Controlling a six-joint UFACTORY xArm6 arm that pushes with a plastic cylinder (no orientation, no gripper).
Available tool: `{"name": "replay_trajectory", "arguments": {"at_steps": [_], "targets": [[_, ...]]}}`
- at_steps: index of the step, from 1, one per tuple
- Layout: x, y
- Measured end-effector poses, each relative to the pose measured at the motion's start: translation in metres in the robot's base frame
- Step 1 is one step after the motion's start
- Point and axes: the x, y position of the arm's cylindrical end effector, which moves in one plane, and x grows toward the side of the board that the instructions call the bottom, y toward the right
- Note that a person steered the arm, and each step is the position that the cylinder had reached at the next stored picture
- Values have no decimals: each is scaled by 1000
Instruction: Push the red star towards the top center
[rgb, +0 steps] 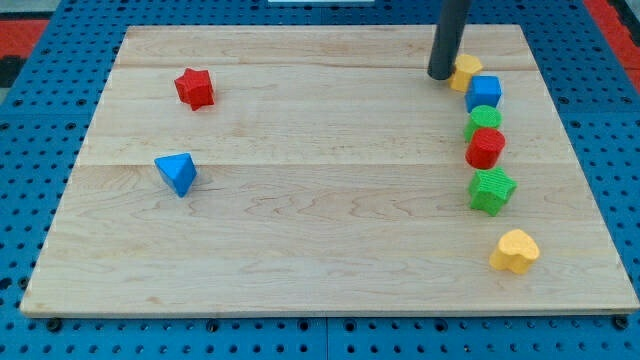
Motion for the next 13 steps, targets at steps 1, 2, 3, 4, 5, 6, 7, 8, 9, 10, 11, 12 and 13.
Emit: {"name": "replay_trajectory", "arguments": {"at_steps": [1, 2, 3, 4, 5, 6, 7, 8, 9, 10, 11, 12, 13], "targets": [[-5, 2], [-5, 11], [-5, 13], [-32, -32], [-17, -90], [58, -137], [85, -215], [58, -299], [70, -316], [70, -334], [38, -345], [30, -327], [29, -356]]}}
